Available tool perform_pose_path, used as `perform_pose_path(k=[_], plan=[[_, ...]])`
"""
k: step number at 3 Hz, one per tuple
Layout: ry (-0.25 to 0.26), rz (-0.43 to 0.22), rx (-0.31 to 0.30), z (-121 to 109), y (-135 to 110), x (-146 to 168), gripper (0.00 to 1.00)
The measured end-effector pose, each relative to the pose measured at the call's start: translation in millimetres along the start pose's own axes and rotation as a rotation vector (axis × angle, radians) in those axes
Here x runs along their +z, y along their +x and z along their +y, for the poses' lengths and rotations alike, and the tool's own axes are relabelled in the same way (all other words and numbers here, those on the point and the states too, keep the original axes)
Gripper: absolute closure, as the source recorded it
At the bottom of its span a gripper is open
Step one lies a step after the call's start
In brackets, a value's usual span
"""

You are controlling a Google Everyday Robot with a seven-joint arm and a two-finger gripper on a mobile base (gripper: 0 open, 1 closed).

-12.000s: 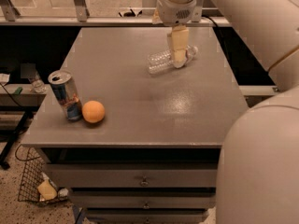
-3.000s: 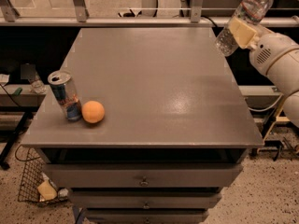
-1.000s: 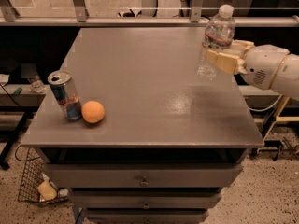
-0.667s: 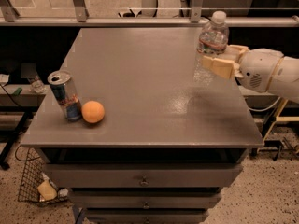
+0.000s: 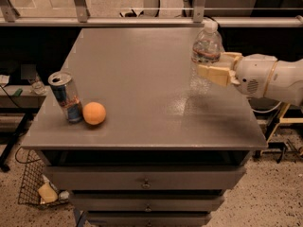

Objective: Place water bottle upright

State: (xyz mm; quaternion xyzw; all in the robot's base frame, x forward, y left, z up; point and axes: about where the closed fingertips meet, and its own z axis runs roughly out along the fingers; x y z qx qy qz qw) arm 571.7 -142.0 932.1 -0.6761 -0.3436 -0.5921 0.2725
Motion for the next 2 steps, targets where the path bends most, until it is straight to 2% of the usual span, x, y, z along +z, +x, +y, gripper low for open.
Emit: perform_pose_path(k=[2], plan=[[0.042,-0.047,0.022,-21.4,-20.4,13.0,1.0]])
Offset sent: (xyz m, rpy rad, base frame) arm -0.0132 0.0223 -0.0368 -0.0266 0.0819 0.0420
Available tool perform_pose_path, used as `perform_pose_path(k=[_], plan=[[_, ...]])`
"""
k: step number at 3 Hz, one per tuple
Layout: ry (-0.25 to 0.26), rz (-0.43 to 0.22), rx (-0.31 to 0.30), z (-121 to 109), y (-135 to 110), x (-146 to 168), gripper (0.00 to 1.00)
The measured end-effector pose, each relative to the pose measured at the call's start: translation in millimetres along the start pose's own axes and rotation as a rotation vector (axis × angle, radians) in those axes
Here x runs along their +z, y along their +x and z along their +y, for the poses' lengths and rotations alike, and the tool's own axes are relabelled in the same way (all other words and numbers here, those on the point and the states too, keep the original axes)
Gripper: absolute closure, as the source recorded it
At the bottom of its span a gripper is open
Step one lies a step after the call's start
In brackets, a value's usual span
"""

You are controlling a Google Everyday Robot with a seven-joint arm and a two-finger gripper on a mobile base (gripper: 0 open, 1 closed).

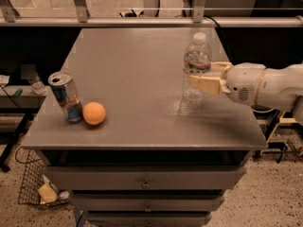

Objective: Place water bottle upright

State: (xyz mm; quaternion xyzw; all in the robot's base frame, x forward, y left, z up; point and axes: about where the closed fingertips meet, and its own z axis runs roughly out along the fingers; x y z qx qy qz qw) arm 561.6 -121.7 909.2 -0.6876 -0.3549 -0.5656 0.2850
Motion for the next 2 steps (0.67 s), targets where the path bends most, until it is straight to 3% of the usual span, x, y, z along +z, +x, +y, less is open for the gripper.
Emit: perform_pose_path(k=[1,2], plan=[[0.007,-0.008,0.007,-4.7,-4.2,2.6,1.0],[0.01,-0.007,0.003,-6.5,-1.8,3.7,0.82]])
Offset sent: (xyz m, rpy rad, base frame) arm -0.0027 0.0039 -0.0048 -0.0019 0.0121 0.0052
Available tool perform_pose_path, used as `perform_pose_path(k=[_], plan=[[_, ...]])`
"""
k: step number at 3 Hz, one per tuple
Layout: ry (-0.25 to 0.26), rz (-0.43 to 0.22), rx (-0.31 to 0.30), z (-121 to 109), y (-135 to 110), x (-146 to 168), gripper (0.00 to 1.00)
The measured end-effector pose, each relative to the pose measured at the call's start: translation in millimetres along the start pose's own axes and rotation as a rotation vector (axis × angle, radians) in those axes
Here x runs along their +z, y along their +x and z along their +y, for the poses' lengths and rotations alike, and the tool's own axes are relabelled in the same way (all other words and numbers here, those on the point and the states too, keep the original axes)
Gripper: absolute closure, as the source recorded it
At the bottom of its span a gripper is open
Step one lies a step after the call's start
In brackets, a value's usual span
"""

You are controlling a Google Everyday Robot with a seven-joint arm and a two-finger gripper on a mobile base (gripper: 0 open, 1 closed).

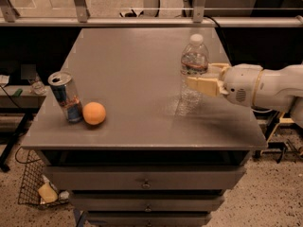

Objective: Place water bottle upright

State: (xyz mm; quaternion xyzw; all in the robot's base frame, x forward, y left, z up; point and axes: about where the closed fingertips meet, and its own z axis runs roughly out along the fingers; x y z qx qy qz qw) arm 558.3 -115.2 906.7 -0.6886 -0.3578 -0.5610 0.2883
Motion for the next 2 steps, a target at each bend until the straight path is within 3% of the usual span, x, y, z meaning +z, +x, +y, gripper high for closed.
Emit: perform_pose_path(k=[2], plan=[[0.007,0.004,-0.008,-3.8,5.0,2.4,0.36]])
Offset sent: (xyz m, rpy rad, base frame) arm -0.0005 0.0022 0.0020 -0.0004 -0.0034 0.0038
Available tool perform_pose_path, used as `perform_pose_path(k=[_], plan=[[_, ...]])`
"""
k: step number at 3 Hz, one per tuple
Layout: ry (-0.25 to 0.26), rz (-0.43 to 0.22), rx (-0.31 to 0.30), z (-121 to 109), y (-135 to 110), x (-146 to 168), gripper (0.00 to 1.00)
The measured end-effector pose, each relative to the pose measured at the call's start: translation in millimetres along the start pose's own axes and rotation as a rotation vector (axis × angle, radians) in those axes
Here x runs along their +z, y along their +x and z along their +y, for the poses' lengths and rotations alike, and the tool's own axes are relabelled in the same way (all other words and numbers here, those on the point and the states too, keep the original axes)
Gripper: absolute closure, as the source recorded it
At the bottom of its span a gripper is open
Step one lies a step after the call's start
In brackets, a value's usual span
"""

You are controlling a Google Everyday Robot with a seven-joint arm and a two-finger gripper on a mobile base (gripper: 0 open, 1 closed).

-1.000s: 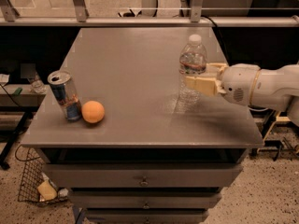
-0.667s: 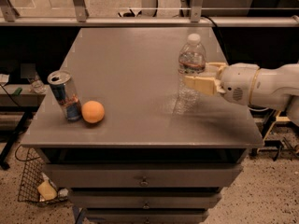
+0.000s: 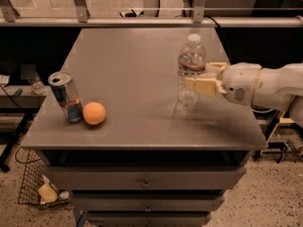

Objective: Place water bottle upright

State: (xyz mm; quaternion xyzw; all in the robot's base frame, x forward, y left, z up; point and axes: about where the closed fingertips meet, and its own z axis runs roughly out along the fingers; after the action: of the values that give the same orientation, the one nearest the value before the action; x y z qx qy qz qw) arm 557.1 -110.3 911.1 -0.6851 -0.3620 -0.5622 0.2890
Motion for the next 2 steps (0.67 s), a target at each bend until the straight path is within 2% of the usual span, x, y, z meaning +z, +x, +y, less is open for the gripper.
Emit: perform_pose_path(k=[1,2], plan=[[0.003,0.002,-0.004,-1.9,2.5,1.2,0.12],[0.007,0.004,-0.008,-3.8,5.0,2.4,0.0]])
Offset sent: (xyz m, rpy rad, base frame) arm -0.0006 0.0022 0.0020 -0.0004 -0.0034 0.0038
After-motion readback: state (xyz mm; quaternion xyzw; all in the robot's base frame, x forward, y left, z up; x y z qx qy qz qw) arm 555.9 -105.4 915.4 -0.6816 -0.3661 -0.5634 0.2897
